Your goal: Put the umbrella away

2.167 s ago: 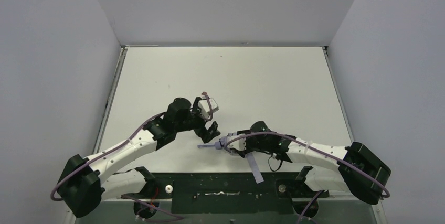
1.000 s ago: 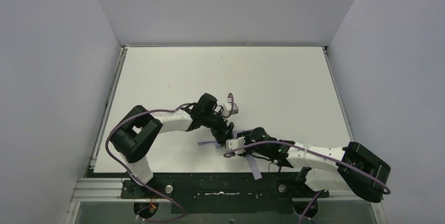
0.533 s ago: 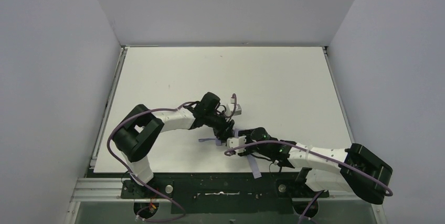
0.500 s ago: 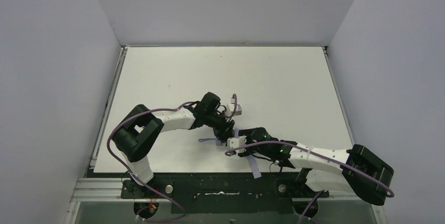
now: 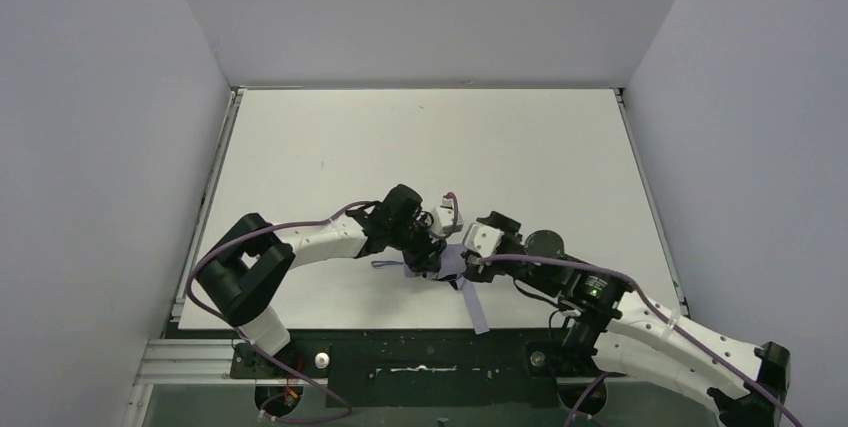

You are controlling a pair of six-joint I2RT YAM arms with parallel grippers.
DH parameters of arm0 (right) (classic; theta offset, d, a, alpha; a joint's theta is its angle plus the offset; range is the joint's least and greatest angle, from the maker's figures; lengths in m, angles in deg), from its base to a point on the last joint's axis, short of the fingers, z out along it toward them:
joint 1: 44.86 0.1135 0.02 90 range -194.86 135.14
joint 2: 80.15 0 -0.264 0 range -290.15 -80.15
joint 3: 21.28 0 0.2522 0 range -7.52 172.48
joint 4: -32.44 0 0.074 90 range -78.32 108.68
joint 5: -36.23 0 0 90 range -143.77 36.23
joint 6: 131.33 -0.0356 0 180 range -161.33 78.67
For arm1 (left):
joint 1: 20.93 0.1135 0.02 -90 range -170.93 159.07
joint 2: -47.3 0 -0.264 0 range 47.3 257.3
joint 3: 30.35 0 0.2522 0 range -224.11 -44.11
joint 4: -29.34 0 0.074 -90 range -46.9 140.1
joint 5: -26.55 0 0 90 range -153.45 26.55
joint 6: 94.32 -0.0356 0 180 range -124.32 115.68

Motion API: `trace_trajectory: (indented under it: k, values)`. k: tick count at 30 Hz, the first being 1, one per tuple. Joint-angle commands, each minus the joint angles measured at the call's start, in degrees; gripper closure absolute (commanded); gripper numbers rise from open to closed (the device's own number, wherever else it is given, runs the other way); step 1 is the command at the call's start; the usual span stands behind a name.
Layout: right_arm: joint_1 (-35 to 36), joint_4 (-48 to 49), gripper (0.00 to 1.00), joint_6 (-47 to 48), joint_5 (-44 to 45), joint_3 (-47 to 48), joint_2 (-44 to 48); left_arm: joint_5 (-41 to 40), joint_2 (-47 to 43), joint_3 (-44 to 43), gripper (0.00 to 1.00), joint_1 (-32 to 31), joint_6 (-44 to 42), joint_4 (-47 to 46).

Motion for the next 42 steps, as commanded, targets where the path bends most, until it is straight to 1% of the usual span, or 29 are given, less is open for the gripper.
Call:
trace_trajectory:
  k: [1,5,7,9,11,15,17,19,22,26,28,32,38,42]
  values:
    - [0.42,-2.33,0.32,-17.65,7.9,6.4,4.73,-11.75,-2.31,2.27,0.83,-1.63,-3.59,-0.07]
    - [-0.47,-7.33,0.34,-30.04,20.32,12.56,4.86,-17.01,-2.05,2.87,0.83,-4.65,-5.8,-0.89]
    - [-2.26,-10.4,0.38,-34.21,23.92,16.05,3.69,-20.28,-2.09,3.47,0.84,-6.54,-6.91,-1.83]
    - [-5.32,-13.44,0.4,-36.85,25.3,19.24,1.76,-23.44,-2.24,4.49,0.84,-8.51,-7.8,-3.26]
    - [-9.04,-15.79,0.39,-38.54,23.89,21.9,-0.74,-26.66,-2.6,5.44,0.85,-10.17,-8.41,-5.07]
    - [-16.79,-19.35,0.3,-38.79,15.55,26.21,-7.38,-32.66,-3.08,7.21,0.85,-13.41,-9.67,-8.24]
    - [-21.16,-20.13,0.25,-37.51,7.91,27.6,-11.16,-35.62,-2.98,7.74,0.86,-14.78,-10.21,-9.23]
    - [-23.95,-21.4,0.19,-34.62,-0.3,29.33,-15.54,-38.42,-2.98,8.64,0.86,-16.24,-11.2,-10.88]
    - [-26.0,-22.09,0.18,-30.0,-8.49,30.38,-21.38,-42.43,-2.53,10.04,0.87,-18.27,-13.32,-13.29]
    - [-27.34,-20.35,0.18,-23.94,-15.75,29.84,-27.08,-47.03,-1.72,11.63,0.87,-20.86,-15.44,-15.42]
    - [-28.49,-20.71,0.18,-21.47,-22.79,29.98,-30.11,-49.35,-1.35,12.66,0.87,-22.43,-16.27,-17.19]
    - [-28.66,-27.38,0.16,-16.59,-34.15,32.68,-36.89,-52.19,0.04,13.22,0.87,-24.98,-17.0,-18.61]
    - [-28.56,-33.41,0.15,-8.87,-35.55,33.92,-44.75,-57.29,2.94,14.19,0.88,-28.75,-18.23,-22.26]
    - [-26.91,-33.11,0.15,-5.01,-37.65,33.9,-49.01,-56.37,4.51,14.54,0.88,-29.7,-17.32,-22.49]
